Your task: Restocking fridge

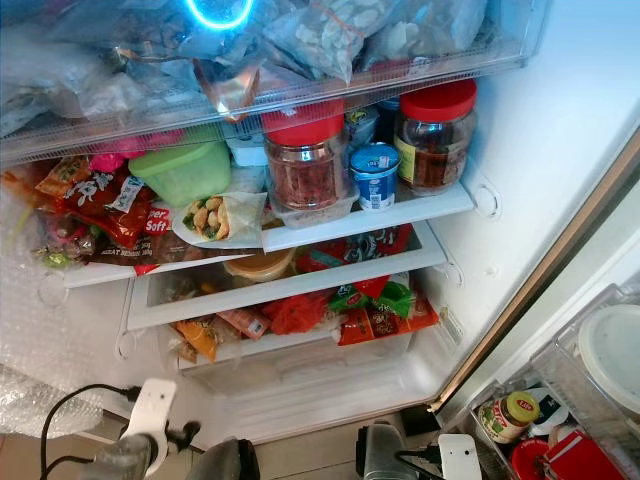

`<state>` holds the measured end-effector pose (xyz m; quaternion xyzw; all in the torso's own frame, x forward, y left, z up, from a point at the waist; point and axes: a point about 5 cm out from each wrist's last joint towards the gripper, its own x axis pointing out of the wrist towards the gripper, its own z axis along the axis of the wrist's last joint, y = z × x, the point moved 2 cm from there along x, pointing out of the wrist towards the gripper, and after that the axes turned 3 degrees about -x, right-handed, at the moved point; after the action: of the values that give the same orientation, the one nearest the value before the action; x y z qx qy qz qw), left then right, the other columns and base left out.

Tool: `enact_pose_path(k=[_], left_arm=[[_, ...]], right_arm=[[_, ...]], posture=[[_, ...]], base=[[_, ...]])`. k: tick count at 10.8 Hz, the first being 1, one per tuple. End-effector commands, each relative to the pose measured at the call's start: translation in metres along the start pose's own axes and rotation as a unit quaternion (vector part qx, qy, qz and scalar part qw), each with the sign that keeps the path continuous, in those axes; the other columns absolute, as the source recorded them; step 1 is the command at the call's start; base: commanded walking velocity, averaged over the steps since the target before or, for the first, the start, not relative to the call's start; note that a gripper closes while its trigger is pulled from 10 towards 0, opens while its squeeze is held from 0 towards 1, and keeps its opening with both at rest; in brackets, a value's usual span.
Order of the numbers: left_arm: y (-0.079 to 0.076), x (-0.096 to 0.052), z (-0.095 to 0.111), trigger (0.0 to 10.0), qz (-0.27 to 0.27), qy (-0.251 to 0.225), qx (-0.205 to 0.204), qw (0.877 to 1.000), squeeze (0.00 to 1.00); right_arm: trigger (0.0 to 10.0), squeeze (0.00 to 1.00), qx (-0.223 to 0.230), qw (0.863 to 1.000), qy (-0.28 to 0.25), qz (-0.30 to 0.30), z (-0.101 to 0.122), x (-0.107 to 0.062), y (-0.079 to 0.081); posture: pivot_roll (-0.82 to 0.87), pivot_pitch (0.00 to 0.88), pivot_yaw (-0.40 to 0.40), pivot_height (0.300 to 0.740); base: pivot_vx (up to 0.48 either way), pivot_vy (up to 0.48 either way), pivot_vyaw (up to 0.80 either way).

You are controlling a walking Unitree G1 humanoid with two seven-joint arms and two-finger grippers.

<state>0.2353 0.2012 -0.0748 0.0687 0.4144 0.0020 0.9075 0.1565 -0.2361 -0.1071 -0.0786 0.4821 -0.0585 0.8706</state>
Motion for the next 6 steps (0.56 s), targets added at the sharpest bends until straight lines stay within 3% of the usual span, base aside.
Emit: enact_pose_path(k=[1,3,6], left_arm=[[0.005,-0.003,-0.017,10.0,0.012,0.027,0.007,1.0,0.0],[0.0,-0.006,-0.037,10.0,0.003,0.062,0.017,0.998,0.0],[-0.004,-0.007,-0.04,10.0,0.022,0.042,-0.029,0.998,0.0]], right_arm=[[10.0,0.0,0.007,1.0,0.011,0.018,-0.009,-0.002,0.01],[10.0,0.0,0.009,1.0,0.009,0.021,-0.008,-0.002,0.011],[10.0,0.0,0.005,1.0,0.007,0.022,-0.008,-0.002,0.007]], posture=[[-0.1,0.103,0.099,0.645],[-0.11,0.105,0.099,0.645],[-0.12,0.101,0.075,0.645]], base=[[0.0,0.0,0.0],[0.0,0.0,0.0],[0.0,0.0,0.0]])
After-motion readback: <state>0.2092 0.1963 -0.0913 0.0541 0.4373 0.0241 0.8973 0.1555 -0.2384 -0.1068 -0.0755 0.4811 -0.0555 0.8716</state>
